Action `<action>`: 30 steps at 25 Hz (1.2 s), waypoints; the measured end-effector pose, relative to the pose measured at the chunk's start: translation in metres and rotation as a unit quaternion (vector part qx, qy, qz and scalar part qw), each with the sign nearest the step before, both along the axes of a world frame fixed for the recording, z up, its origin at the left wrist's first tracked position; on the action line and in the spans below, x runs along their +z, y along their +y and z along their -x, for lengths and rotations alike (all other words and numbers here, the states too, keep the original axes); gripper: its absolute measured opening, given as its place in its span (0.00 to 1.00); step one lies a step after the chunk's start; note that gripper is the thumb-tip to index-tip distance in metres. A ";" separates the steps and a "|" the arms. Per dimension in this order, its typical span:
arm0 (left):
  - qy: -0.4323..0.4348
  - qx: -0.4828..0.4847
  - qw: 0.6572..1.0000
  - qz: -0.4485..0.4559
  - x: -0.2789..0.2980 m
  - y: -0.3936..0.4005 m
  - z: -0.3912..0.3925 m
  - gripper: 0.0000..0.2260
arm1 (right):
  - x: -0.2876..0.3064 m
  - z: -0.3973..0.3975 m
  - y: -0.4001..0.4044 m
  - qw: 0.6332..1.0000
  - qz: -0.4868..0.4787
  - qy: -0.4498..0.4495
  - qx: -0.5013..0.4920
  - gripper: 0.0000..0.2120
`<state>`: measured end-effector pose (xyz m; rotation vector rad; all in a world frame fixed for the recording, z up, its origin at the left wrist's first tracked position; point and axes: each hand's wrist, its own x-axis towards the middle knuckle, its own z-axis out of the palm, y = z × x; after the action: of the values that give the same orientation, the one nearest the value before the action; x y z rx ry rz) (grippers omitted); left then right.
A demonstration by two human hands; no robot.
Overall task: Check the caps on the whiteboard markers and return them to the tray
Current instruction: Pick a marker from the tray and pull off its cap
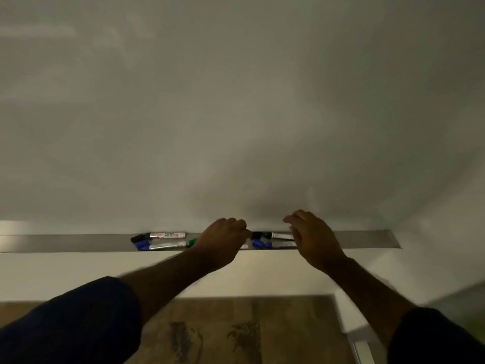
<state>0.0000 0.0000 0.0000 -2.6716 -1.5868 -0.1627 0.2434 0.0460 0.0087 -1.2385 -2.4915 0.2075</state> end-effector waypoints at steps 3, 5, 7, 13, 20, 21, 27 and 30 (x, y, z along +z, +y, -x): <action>-0.014 0.074 0.994 0.078 -0.020 0.017 -0.018 0.14 | -0.026 -0.010 0.005 0.996 0.072 -0.040 -0.013 0.13; -0.017 0.107 0.989 0.100 -0.032 0.026 -0.029 0.14 | -0.039 -0.013 0.008 0.988 0.128 -0.077 -0.026 0.15; -0.019 0.139 0.984 0.112 -0.043 0.032 -0.036 0.12 | -0.048 -0.014 0.012 0.982 0.164 -0.091 -0.029 0.17; -0.040 0.164 0.977 0.128 -0.057 0.040 -0.049 0.11 | -0.065 -0.016 0.023 0.973 0.204 -0.107 -0.006 0.17; -0.009 0.162 0.978 0.134 -0.066 0.039 -0.052 0.12 | -0.075 -0.023 0.033 0.977 0.173 -0.125 -0.003 0.11; -0.016 0.164 0.977 0.136 -0.066 0.040 -0.053 0.12 | -0.074 -0.023 0.036 0.979 0.164 -0.121 -0.005 0.10; -0.147 0.204 0.957 0.147 -0.050 0.039 -0.044 0.09 | -0.062 -0.027 0.038 0.992 0.099 -0.080 0.013 0.09; -0.214 0.229 0.941 0.130 -0.033 0.033 -0.023 0.08 | -0.044 -0.026 0.034 0.991 0.129 0.026 0.030 0.08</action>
<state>0.0231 0.0325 -0.0334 -2.4556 -2.4720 -0.5881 0.2697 0.0804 -0.0356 -1.2367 -2.5169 0.5877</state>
